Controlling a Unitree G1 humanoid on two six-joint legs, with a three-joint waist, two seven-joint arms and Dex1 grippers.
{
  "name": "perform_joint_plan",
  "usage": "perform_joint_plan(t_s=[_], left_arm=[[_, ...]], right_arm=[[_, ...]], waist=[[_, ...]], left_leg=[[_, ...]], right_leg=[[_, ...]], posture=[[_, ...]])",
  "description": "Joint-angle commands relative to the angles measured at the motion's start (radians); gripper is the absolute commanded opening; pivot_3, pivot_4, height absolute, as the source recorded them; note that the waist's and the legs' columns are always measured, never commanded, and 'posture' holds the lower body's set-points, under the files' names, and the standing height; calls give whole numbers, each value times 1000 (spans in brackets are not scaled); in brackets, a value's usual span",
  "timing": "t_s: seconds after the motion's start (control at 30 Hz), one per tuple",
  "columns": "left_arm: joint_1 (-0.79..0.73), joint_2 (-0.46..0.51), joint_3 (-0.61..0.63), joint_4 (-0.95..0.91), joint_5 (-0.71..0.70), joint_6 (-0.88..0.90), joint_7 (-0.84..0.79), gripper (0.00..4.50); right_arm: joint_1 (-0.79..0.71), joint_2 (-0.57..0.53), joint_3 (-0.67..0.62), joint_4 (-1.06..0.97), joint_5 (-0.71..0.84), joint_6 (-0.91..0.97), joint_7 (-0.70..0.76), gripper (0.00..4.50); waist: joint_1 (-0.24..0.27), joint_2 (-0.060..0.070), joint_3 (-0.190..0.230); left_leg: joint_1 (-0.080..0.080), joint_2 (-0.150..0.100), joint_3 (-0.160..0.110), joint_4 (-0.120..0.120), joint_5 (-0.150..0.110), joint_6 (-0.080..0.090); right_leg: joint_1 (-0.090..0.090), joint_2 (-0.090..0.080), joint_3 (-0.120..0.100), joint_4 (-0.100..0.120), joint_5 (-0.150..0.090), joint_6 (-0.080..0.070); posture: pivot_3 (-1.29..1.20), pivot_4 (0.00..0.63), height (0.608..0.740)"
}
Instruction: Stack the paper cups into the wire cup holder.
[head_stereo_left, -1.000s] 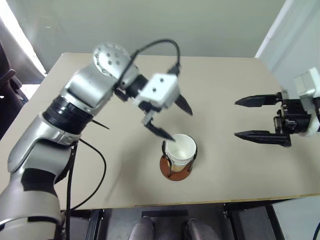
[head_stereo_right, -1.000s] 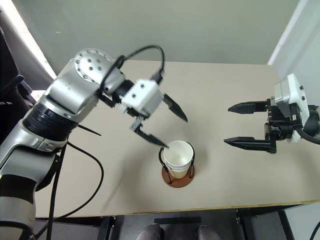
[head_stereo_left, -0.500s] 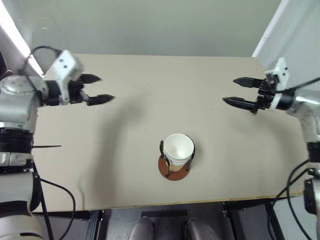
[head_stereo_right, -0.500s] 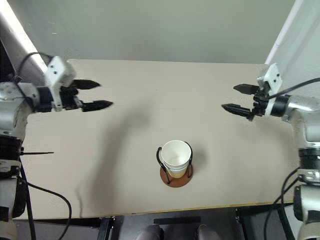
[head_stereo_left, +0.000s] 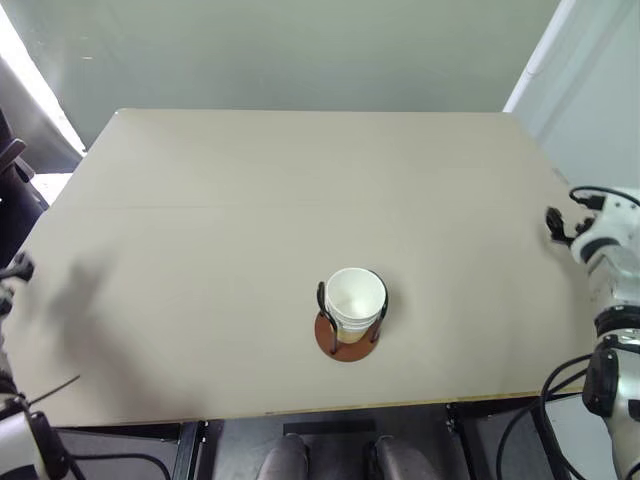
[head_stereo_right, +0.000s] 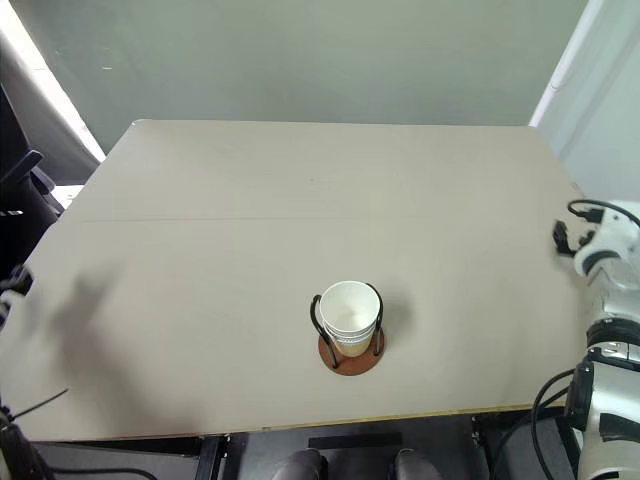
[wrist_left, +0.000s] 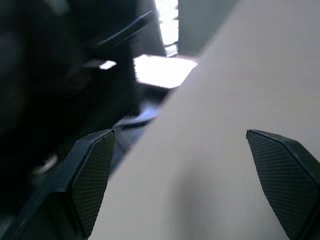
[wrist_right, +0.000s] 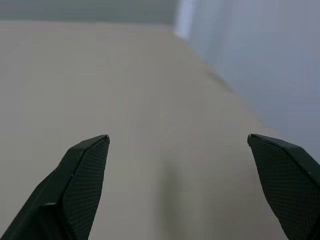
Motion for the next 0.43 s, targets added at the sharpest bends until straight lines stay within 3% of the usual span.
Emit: perform_joint_plan(t_s=[0.03,0.17,0.23,0.43], left_arm=[[30,18,56,24,-19,-97,51,4464],[51,-29,109,47,-58,-141,121,4464],[58,-51,110,38,-61,-156,132,4464],[50,-75,84,10,-46,-159,148,4464]], right_arm=[[17,-55,-64,50,-11,-73,-206,4500],[41,-49,-87,68,-10,-101,-282,4500],[46,-48,-92,72,-12,-109,-306,4500],[48,-43,-96,70,-16,-122,-340,4500]], waist=[[7,0,0],[10,0,0],[8,0,0],[2,0,0]], left_leg=[[1,0,0,0,0,0],[11,0,1,-1,-1,0],[15,0,2,-2,-8,11],[16,1,3,-1,-9,9]], right_leg=[[0,0,0,1,0,0],[9,0,0,3,0,-3],[13,0,0,4,-1,-4],[12,0,-1,7,-2,-7]], posture=[[0,150,740],[0,150,740],[0,150,740],[0,150,740]])
